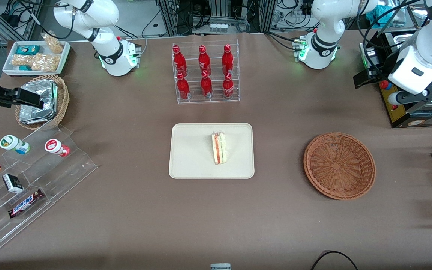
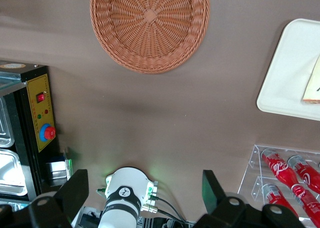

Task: Place sandwich from basket to tray

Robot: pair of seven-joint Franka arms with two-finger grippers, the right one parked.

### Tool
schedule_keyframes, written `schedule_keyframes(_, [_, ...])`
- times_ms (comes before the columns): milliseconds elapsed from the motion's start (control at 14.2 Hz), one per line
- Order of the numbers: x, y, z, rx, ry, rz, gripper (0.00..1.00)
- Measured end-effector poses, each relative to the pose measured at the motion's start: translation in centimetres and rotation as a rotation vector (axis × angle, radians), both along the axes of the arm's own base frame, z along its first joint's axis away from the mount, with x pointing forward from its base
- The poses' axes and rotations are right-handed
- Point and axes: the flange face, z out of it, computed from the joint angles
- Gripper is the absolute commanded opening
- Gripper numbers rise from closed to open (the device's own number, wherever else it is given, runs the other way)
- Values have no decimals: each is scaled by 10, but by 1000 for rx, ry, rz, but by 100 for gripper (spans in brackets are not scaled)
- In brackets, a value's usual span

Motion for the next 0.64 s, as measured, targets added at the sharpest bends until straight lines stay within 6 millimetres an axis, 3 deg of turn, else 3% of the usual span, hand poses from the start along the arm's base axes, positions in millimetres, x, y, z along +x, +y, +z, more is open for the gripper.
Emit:
schedule_keyframes(353, [6, 9, 2, -6, -40, 21, 100])
schedule_keyframes(635, [11, 43, 3, -7, -48, 84, 100])
